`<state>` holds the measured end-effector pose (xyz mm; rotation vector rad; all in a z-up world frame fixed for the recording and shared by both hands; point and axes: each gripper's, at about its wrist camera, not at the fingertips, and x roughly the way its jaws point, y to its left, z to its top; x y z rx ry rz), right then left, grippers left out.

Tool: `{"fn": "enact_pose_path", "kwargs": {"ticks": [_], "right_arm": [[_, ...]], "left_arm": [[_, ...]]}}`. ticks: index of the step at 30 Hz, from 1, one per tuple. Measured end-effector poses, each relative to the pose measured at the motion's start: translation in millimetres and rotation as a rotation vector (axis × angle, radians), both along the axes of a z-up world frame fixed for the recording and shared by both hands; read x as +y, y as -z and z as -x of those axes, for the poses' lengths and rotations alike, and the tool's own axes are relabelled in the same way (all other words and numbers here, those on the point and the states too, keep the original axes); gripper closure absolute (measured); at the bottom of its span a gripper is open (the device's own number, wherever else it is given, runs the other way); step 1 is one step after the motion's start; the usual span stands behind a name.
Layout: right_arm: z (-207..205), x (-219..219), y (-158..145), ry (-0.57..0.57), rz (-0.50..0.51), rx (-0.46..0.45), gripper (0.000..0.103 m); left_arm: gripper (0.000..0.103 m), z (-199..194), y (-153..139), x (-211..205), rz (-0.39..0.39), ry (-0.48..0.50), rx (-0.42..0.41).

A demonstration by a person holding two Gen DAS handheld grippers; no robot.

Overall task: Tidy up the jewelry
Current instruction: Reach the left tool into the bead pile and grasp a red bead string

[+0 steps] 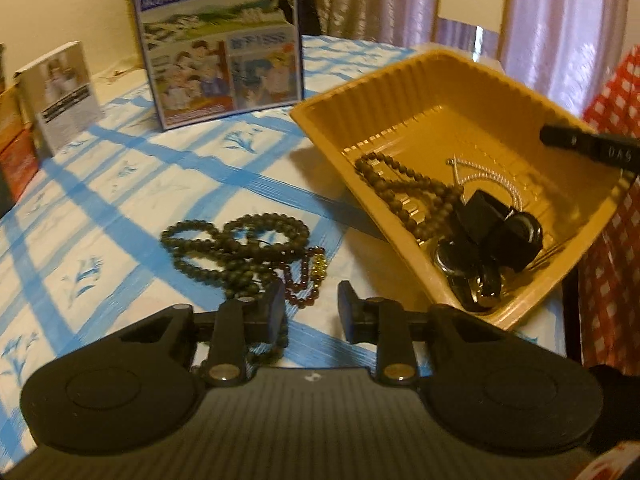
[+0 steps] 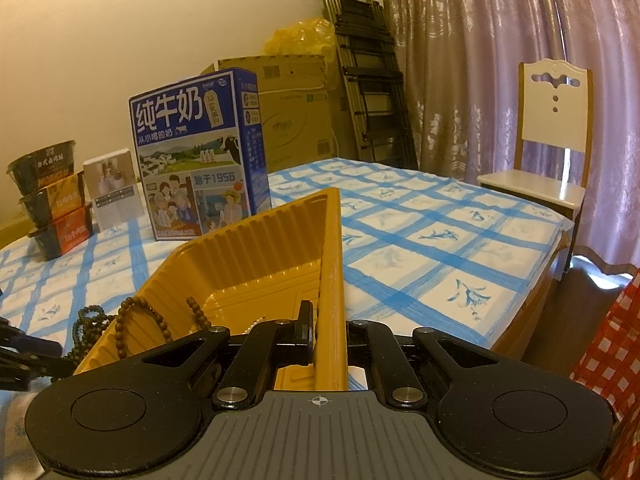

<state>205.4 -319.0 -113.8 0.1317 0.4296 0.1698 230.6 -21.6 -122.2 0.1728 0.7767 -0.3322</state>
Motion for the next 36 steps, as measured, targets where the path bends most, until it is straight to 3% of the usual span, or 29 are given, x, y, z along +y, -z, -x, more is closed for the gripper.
{"fn": "enact_pose_path", "kwargs": {"ticks": [4,11,19,27,36], "right_arm": [[-0.9,0.9,-0.1,-0.001,0.002,0.000,0.096],[-0.9,0.7,0.1,0.000,0.001,0.000,0.096],[-1.2,1.8,0.2,0.000,0.002,0.000,0.096],[-1.2,1.5,0.4,0.001,0.001,0.001,0.096],[-1.2,2.0,0.5,0.001,0.002,0.001,0.096]], "left_arm": [[0.089,-11.9,9.3,-6.5,-0.009,0.032,0.015],[0.092,-25.6,19.5,-11.9,-0.028,0.048,0.039],[0.098,-11.9,18.9,-6.4,-0.007,0.046,0.072],[0.098,19.4,15.0,-6.2,-0.003,0.047,0.088],[0.095,11.7,16.6,-8.7,0.000,0.026,0.093]]}}
